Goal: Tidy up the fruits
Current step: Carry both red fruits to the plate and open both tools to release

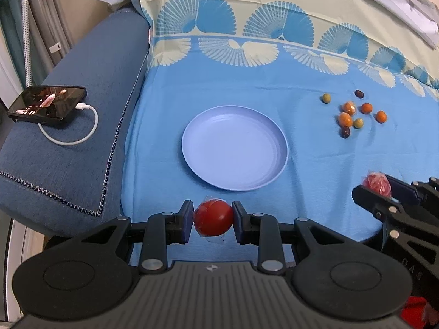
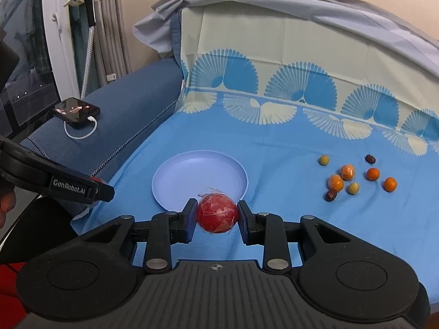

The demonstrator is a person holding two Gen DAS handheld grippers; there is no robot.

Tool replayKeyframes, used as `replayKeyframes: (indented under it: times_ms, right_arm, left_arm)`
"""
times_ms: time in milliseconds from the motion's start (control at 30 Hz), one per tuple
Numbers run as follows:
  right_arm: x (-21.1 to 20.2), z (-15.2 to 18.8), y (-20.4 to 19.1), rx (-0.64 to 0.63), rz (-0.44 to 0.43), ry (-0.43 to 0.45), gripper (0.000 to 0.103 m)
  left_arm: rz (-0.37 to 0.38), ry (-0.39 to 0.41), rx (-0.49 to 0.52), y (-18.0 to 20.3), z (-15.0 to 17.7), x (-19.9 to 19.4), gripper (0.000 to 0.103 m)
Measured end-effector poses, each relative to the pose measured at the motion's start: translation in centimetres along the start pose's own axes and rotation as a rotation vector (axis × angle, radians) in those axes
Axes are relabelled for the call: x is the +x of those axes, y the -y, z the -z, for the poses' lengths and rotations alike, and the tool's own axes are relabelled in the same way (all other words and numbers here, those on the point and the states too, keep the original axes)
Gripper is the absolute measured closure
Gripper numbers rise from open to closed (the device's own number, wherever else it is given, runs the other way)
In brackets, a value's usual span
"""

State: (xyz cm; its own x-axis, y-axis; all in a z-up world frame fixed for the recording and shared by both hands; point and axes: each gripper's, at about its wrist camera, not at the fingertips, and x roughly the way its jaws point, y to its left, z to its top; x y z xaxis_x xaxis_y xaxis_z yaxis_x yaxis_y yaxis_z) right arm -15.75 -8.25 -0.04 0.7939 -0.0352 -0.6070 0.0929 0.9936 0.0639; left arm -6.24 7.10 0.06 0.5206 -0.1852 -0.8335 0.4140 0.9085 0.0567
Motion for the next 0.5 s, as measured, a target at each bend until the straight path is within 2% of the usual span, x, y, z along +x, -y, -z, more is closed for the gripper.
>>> replayKeyframes:
  times_ms: [267, 500]
  right_arm:
    - [4.1, -0.7, -0.1, -0.016, -0.01, -0.053, 0.07]
    - [9.6, -1.3, -0.8, -0.03, -0.032, -0.129, 0.07]
  left_arm:
    - [-0.009, -0.015, -0.028, -0.7, -3.7, 3.8, 0.07]
    - [-0.01, -0.071, -0.023, -0.9, -6.5, 9.8, 0.07]
